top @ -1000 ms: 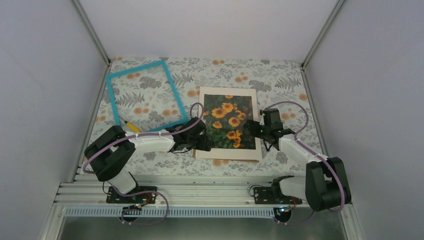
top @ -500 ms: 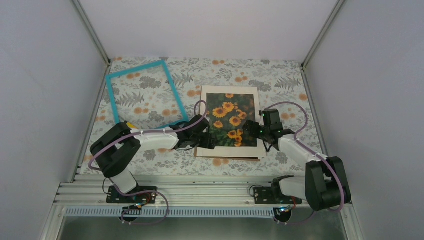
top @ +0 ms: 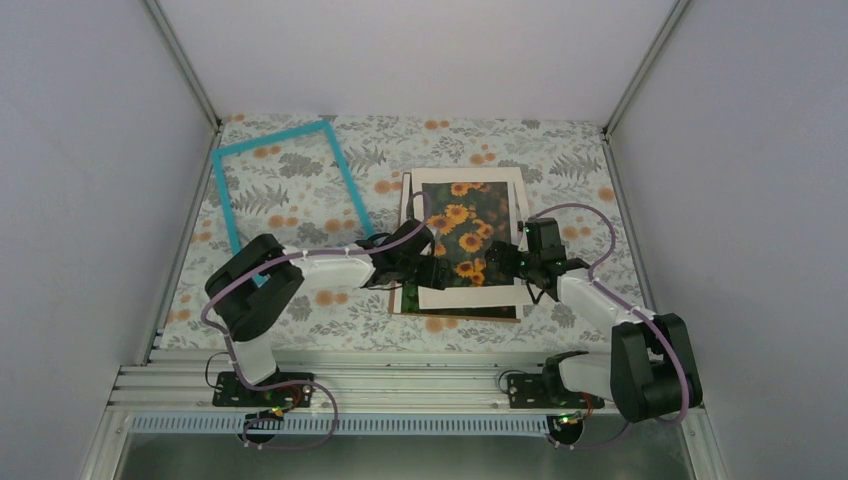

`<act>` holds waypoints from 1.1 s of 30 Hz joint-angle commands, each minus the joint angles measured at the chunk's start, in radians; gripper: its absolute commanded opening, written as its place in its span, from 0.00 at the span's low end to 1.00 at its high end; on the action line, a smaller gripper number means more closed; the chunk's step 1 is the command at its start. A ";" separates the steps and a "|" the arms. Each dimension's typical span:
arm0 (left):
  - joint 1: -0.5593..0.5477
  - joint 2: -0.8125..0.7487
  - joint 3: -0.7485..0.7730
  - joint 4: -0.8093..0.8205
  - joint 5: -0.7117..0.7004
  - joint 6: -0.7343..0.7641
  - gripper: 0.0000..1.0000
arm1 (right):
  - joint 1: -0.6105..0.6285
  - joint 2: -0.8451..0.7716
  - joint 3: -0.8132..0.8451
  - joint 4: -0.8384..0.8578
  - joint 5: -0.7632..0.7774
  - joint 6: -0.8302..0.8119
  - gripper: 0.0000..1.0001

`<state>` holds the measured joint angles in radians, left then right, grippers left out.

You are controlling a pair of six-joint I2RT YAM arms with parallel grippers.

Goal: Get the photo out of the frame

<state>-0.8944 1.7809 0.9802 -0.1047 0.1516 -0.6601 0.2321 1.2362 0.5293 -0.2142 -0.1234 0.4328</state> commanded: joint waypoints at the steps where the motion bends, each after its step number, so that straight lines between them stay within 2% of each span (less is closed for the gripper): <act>1: -0.005 0.041 0.076 0.034 0.048 0.025 0.87 | -0.010 -0.040 0.002 0.014 -0.042 -0.031 1.00; 8: -0.005 0.063 0.140 0.047 0.080 0.030 0.87 | 0.008 -0.045 0.008 0.018 -0.079 -0.058 0.98; 15: 0.065 -0.120 -0.053 0.081 0.007 -0.018 0.88 | 0.121 0.000 0.030 0.032 -0.088 -0.060 0.98; 24: 0.172 -0.375 -0.321 0.082 -0.007 -0.058 0.88 | 0.375 0.103 0.129 -0.016 0.129 -0.064 1.00; 33: 0.202 -0.511 -0.464 0.082 -0.018 -0.080 0.89 | 0.628 0.299 0.277 -0.128 0.362 -0.053 1.00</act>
<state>-0.7025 1.3117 0.5537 -0.0380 0.1432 -0.7212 0.7803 1.4628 0.7437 -0.2722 0.0769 0.3820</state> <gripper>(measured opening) 0.890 0.998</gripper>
